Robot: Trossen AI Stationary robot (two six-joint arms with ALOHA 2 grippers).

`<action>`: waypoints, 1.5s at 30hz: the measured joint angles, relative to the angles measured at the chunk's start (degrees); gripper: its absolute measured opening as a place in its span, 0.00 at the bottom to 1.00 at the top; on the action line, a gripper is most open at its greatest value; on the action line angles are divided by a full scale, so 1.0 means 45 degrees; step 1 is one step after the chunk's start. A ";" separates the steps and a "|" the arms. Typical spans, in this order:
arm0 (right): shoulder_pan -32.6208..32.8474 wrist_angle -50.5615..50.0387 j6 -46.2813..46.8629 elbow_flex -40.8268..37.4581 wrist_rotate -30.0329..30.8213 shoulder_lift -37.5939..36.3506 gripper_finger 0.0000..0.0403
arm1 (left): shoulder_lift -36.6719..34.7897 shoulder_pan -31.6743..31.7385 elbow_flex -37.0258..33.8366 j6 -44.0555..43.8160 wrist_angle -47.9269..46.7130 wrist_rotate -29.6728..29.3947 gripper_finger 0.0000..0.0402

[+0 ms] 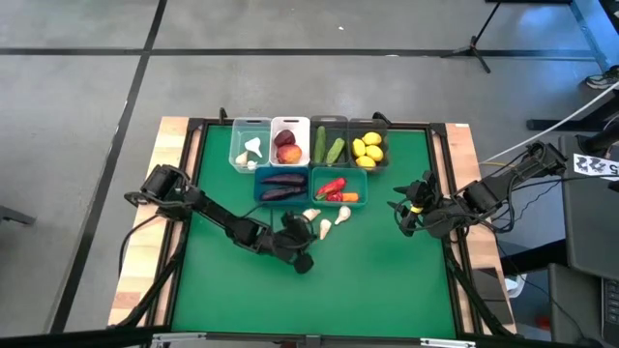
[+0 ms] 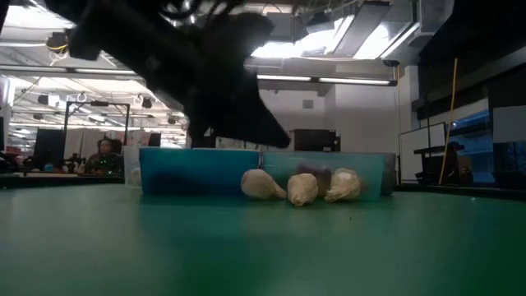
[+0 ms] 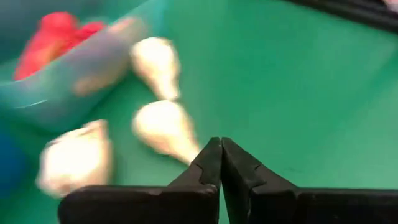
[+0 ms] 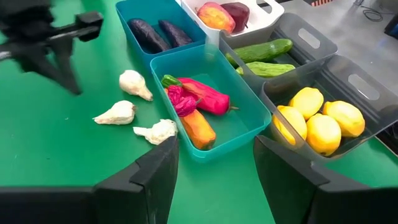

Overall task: Sort produce into baskets
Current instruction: Put the garlic into the transparent bin

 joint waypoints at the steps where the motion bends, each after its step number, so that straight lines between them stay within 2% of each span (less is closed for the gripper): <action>1: 0.0005 0.0000 -0.0004 0.0000 0.0000 0.0000 0.52 | -0.0016 -0.0124 0.0000 0.0113 0.0205 0.0035 0.00; 3: 0.0001 -0.0004 -0.0005 0.0000 0.0000 0.0000 0.52 | -0.0146 -0.0330 0.0000 0.0054 0.0210 -0.0622 0.00; 6: 0.0003 -0.0015 -0.0005 0.0000 0.0003 0.0000 0.52 | -0.0335 -0.0582 0.0000 0.0137 0.0044 -0.2844 0.00; 8: 0.0005 -0.0019 -0.0005 0.0000 -0.0005 0.0000 0.52 | -0.0330 -0.0666 0.0000 0.0596 0.0087 -0.3688 0.00; 12: 0.0004 -0.0019 -0.0005 0.0000 -0.0079 0.0000 0.52 | -0.0330 -0.0720 0.0000 0.1510 0.0285 -0.2739 0.08; 17: 0.0005 -0.0019 -0.0015 0.0000 -0.0097 0.0000 0.52 | -0.0330 -0.0720 0.0024 0.2456 0.1850 -0.2086 0.25; 21: 0.0005 -0.0020 -0.0015 0.0000 -0.0097 0.0000 0.52 | -0.0330 -0.0643 0.0019 0.2970 0.1529 -0.1889 0.38; 27: 0.0005 -0.0024 -0.0007 0.0000 -0.0348 0.0000 0.52 | -0.0325 -0.0201 0.0015 0.2066 -0.0088 -0.1688 0.53; 35: 0.0002 -0.0010 0.0003 0.0000 -0.0350 0.0000 0.52 | -0.0287 0.0575 0.0015 0.0679 -0.2000 -0.1760 0.61; 45: 0.0002 -0.0019 -0.0005 0.0000 -0.0350 0.0000 0.52 | 0.0012 0.0960 0.0015 0.1045 -0.2007 -0.1755 0.65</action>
